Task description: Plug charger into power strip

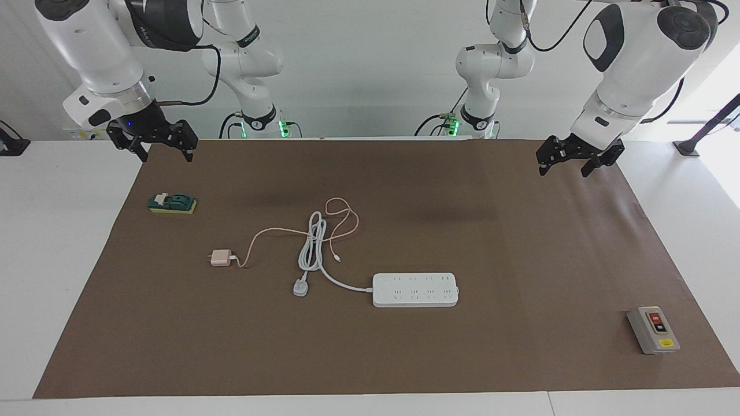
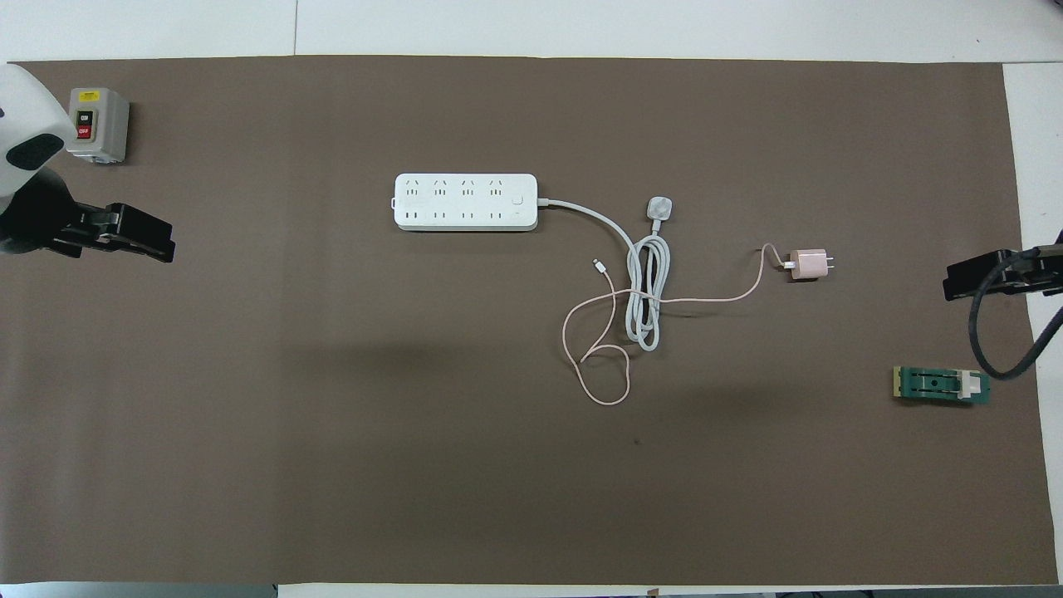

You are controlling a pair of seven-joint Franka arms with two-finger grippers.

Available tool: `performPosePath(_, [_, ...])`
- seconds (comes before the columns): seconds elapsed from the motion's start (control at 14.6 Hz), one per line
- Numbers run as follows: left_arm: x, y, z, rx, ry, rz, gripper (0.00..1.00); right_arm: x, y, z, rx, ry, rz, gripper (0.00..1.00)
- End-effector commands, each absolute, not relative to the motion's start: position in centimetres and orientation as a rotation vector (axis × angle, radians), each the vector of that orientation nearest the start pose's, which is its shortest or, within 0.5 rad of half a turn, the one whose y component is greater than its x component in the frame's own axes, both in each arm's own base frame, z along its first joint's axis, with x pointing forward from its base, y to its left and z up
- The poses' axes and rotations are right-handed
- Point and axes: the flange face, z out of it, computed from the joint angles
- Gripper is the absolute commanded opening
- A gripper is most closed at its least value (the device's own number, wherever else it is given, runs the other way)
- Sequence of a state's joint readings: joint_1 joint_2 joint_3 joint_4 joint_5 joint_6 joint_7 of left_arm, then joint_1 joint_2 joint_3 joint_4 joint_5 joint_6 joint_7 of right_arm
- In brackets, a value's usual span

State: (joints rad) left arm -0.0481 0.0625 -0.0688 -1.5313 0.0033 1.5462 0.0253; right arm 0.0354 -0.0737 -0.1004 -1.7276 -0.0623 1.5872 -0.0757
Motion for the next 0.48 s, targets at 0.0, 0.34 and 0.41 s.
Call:
performPosePath(0.0, [55.2, -8.0, 65.5, -3.137, 0.276, 0.020, 1.00, 51.8, -4.4, 58.9, -3.180, -0.041, 0.123, 1.00])
performPosePath(0.34, [55.9, -8.4, 65.1, -3.136, 0.287, 0.017, 1.00, 53.1, -4.5, 54.3, -3.079, 0.318, 0.136, 1.00])
performPosePath(0.41, [57.4, -8.3, 62.5, -3.127, 0.285, 0.073, 1.00, 53.8, -4.4, 52.6, -3.023, 0.428, 0.183, 1.00])
